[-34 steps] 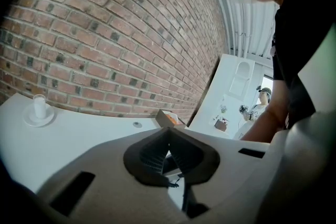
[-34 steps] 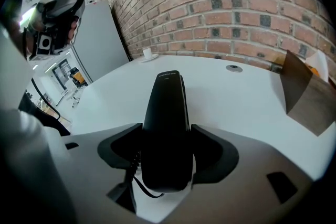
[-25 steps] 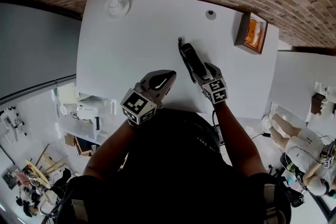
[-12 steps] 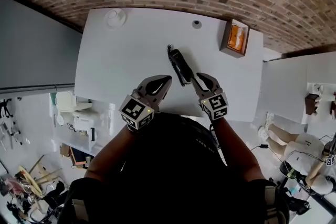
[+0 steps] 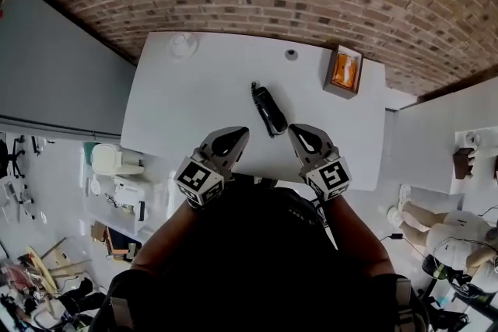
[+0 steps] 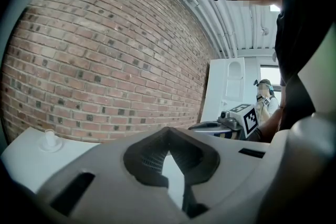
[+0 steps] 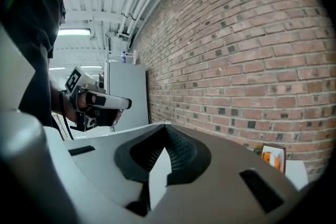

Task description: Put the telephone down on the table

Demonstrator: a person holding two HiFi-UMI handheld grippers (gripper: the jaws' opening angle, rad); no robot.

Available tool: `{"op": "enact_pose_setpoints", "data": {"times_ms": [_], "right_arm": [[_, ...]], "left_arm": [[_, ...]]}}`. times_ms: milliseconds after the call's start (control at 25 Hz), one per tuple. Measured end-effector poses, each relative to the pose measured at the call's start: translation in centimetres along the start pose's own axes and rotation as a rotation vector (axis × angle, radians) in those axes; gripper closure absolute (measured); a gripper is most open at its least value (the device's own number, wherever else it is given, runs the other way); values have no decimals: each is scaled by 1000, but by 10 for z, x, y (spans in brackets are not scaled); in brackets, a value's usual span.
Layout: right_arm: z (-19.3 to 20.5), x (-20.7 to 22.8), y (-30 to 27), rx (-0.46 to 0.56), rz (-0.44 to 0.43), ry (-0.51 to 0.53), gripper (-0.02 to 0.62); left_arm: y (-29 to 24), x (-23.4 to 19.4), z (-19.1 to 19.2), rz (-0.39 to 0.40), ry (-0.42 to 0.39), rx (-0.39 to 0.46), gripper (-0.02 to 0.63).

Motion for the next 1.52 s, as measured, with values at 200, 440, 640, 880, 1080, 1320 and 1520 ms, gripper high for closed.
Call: {"op": "enact_pose_setpoints", "data": {"times_ms": [200, 440, 640, 880, 1080, 1320, 1520], "right_arm": [[-9, -8, 6, 19, 28, -8, 580], [-17, -33, 6, 23, 73, -13, 580], [-20, -60, 2, 39, 143, -58, 580], [-25, -110, -8, 45, 184, -57, 580], [-23, -156, -16, 37, 193, -49, 580], [-25, -205, -11, 47, 215, -42, 580], [-25, -232, 3, 56, 219, -42, 580]], "left_arm": [[17, -8, -9, -6, -10, 17, 598], [42, -17, -20, 47, -31, 35, 598], [77, -25, -24, 103, -32, 34, 598], [135, -42, -22, 134, -38, 45, 598], [183, -46, -14, 148, -36, 61, 598], [234, -42, -11, 159, -44, 93, 598], [258, -28, -10, 156, -42, 110, 598]]}}
Point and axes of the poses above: the fingertips, and each gripper's own axes: y backward along the fingers, x to its right, z out of its underside, the point moved 5 cm from there along y, backward along the fingers, and after that the axes turned 13 degrees about -z, right-handed, at the moved point
